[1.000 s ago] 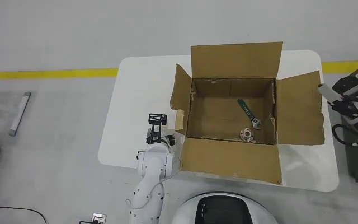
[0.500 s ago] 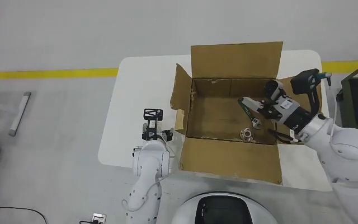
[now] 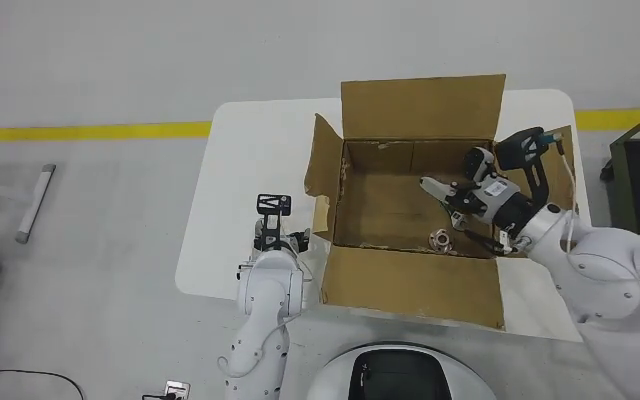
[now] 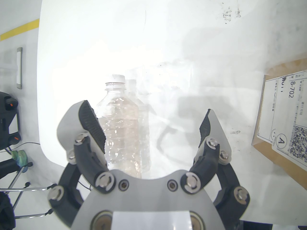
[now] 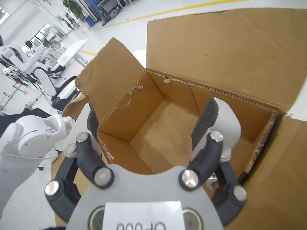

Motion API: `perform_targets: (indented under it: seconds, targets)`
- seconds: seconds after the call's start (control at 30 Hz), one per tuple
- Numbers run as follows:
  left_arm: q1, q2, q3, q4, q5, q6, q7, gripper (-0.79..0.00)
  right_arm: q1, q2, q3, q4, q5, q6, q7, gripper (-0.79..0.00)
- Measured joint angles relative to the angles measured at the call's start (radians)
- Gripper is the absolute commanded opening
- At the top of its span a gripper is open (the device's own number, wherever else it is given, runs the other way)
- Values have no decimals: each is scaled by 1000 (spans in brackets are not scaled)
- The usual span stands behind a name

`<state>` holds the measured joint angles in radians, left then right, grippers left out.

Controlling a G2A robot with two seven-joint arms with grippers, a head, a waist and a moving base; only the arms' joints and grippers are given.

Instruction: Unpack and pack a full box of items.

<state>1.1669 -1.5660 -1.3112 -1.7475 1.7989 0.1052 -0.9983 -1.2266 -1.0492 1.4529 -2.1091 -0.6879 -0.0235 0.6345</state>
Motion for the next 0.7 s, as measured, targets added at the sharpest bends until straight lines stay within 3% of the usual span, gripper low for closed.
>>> perform_targets:
  seconds: [0.17,0.23,0.37,0.7]
  targets:
    - [0,0,0,0,0,0,0,0,101,-2,-128,-37,-321,180,252,0]
    - [0,0,0,0,0,0,0,0,136,-7,-170,-31,-374,234,327,0]
    - [0,0,0,0,0,0,0,0,206,-17,-267,38,-481,248,454,0]
    - [0,0,0,0,0,0,0,0,220,-20,-286,58,-494,251,464,0]
